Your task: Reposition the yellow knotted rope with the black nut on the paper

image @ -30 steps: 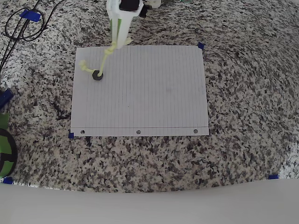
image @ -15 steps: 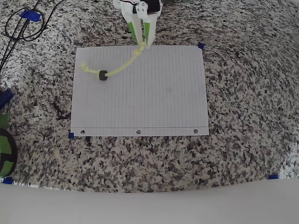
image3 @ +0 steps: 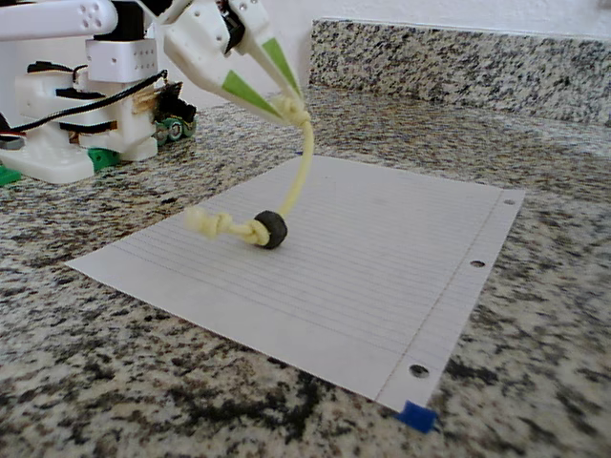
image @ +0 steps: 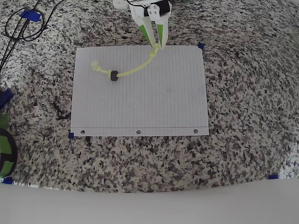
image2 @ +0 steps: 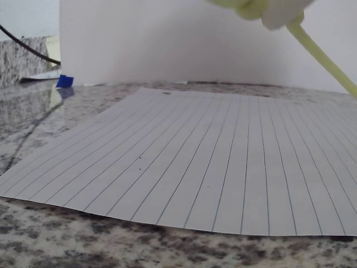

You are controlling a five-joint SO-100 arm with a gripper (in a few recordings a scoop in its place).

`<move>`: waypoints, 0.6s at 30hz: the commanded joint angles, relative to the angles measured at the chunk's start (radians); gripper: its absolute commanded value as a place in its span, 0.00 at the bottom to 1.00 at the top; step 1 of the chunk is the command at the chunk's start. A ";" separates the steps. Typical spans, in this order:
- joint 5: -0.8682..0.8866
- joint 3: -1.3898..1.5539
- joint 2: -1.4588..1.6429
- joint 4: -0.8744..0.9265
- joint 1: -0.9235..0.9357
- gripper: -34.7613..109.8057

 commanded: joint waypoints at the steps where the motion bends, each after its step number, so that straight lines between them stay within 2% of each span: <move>1: -0.044 -0.005 -0.003 -0.043 -0.015 0.24; 5: -0.067 0.009 -0.006 -0.087 -0.020 0.24; 7: -0.067 0.014 -0.011 -0.100 -0.025 0.33; 9: -0.086 0.023 -0.011 -0.117 -0.026 0.51; 12: -0.133 0.025 -0.011 -0.120 -0.025 0.65; 15: -0.189 0.025 -0.008 -0.133 -0.018 0.69; 18: -0.192 0.025 -0.003 -0.137 -0.015 0.68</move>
